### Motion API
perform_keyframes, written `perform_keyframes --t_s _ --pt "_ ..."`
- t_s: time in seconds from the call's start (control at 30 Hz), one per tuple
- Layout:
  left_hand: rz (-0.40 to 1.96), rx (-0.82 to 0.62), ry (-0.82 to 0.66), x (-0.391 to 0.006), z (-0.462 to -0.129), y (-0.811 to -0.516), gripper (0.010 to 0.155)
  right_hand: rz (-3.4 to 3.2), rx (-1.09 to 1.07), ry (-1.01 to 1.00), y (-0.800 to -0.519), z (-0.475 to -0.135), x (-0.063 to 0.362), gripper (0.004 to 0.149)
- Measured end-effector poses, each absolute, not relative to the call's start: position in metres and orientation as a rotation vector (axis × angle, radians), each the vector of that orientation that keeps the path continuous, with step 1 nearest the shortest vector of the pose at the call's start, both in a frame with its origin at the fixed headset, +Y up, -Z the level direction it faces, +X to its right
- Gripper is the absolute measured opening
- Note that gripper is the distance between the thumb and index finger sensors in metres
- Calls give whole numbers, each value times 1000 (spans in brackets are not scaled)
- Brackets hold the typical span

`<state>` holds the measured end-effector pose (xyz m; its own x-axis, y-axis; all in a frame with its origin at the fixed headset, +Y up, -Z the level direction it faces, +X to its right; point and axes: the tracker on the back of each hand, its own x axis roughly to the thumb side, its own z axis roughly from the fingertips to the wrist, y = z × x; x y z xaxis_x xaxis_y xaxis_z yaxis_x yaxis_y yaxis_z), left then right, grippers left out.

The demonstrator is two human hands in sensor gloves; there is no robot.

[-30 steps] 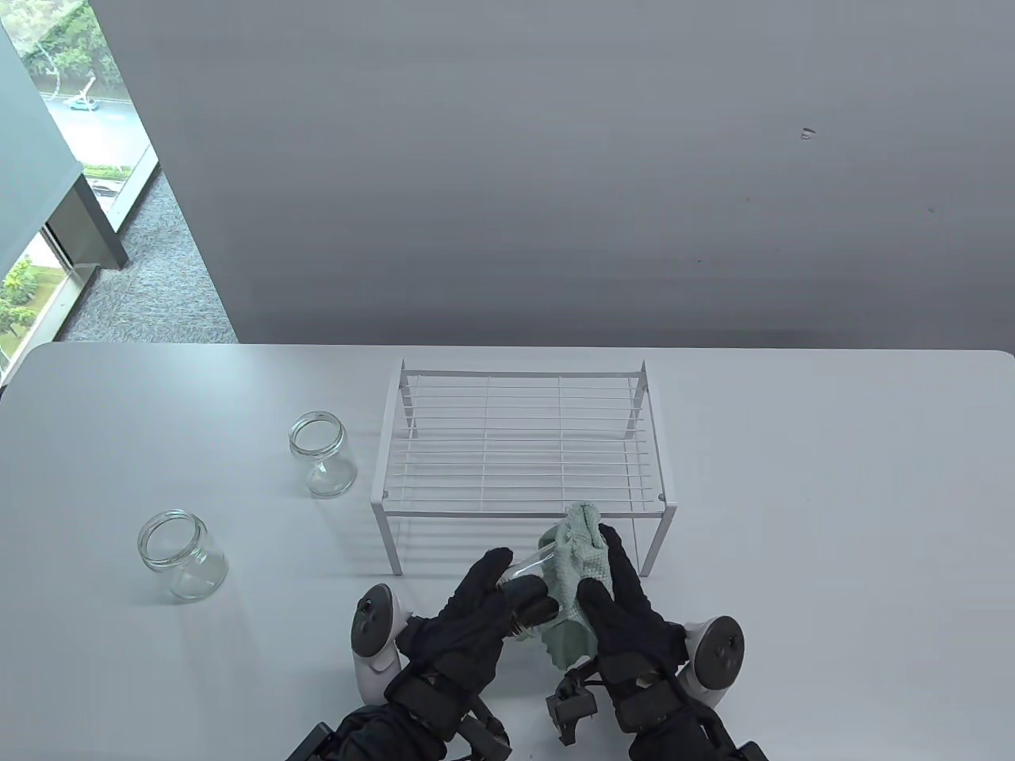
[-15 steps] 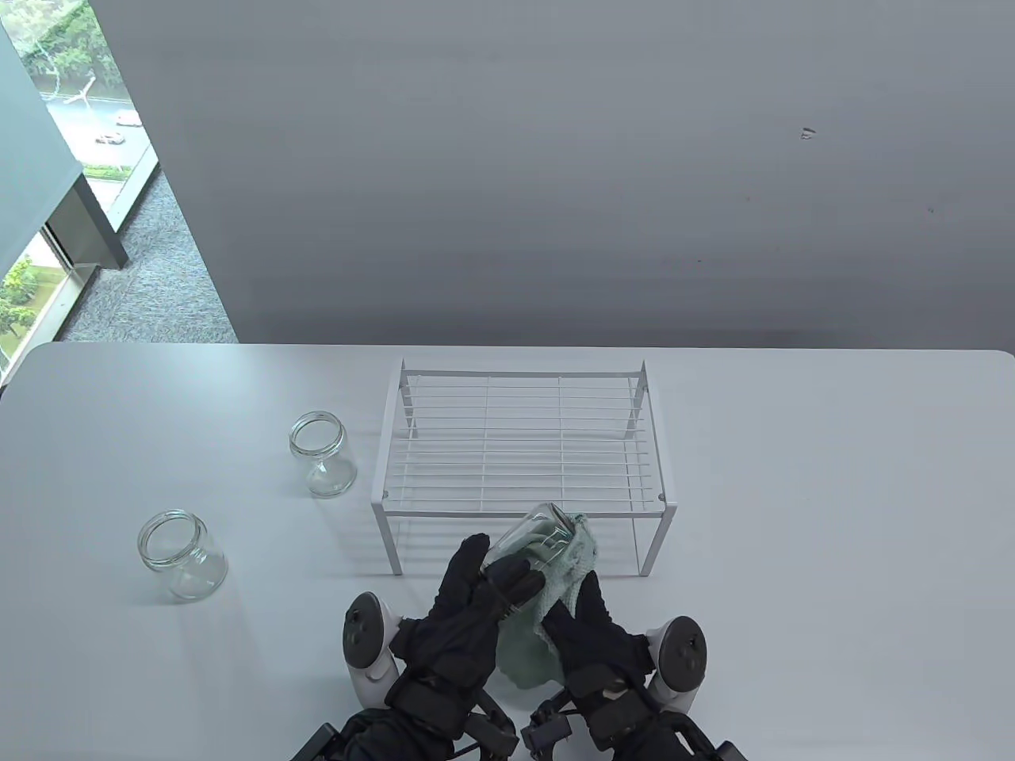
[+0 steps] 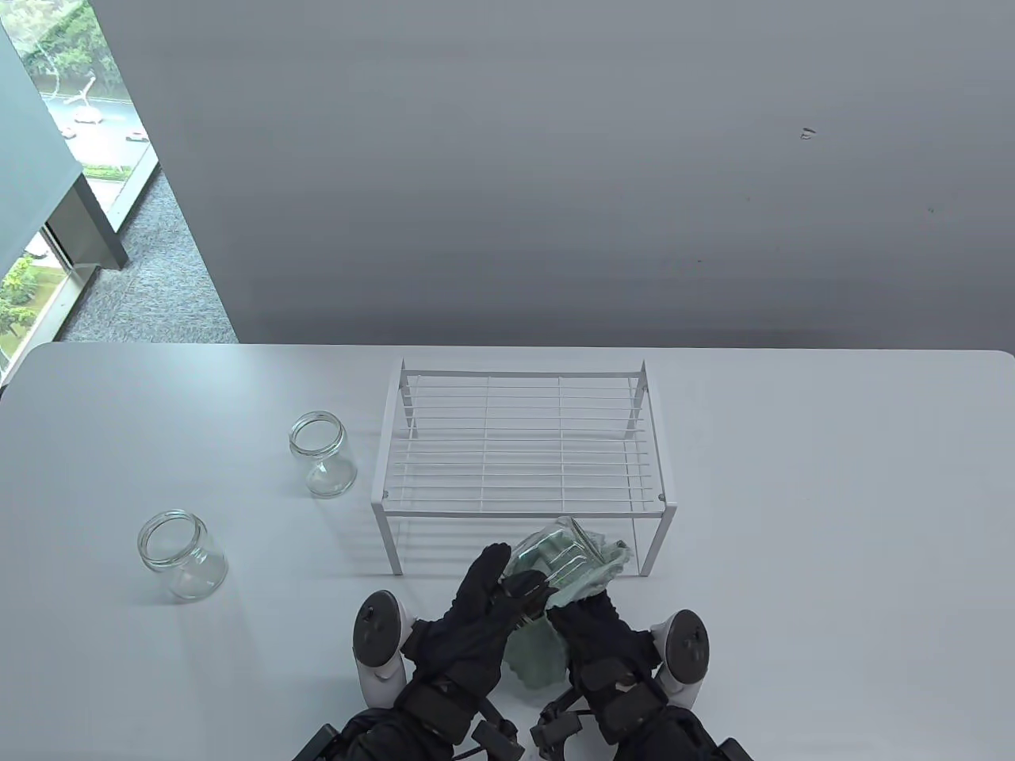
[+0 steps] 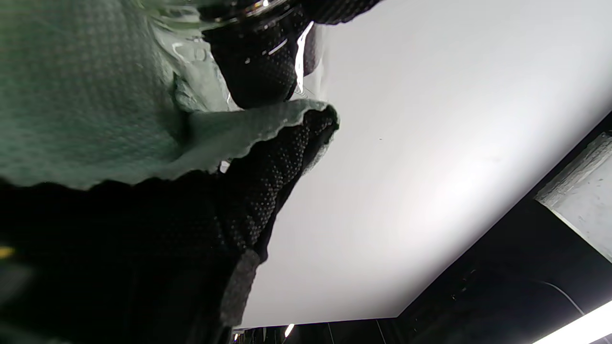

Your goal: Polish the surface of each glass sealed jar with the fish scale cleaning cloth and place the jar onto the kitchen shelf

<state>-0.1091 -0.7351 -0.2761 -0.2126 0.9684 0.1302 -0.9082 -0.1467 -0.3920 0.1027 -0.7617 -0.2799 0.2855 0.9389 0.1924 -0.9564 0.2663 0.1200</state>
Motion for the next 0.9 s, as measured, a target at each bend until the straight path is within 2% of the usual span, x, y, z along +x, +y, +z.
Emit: perform_keyframes --t_s 0.13,0.23,0.33,0.5,0.6,0.7,0.77,0.9 --pt "1724 -233 -428 -112 -279 -736 66 1417 282 -252 -751 -283 119 99" --pt "1679 -213 -412 -116 -280 -733 66 1601 420 -351 -737 -283 125 82" --pt "1620 -189 -409 -119 -280 -731 67 1795 565 -456 -726 -279 123 77" --pt "1485 -171 -418 -118 -279 -729 68 2218 1000 -621 -705 -264 101 67" --pt "1410 -150 -444 -115 -277 -727 68 2529 1201 -664 -700 -255 84 80" --pt "1288 -135 -534 -111 -276 -723 70 2575 1183 -673 -700 -253 79 86" --pt "1227 -91 -557 -110 -275 -720 71 2522 1086 -598 -702 -258 84 86" --pt "1330 -96 -502 -114 -276 -725 68 2199 799 -444 -710 -275 107 76"
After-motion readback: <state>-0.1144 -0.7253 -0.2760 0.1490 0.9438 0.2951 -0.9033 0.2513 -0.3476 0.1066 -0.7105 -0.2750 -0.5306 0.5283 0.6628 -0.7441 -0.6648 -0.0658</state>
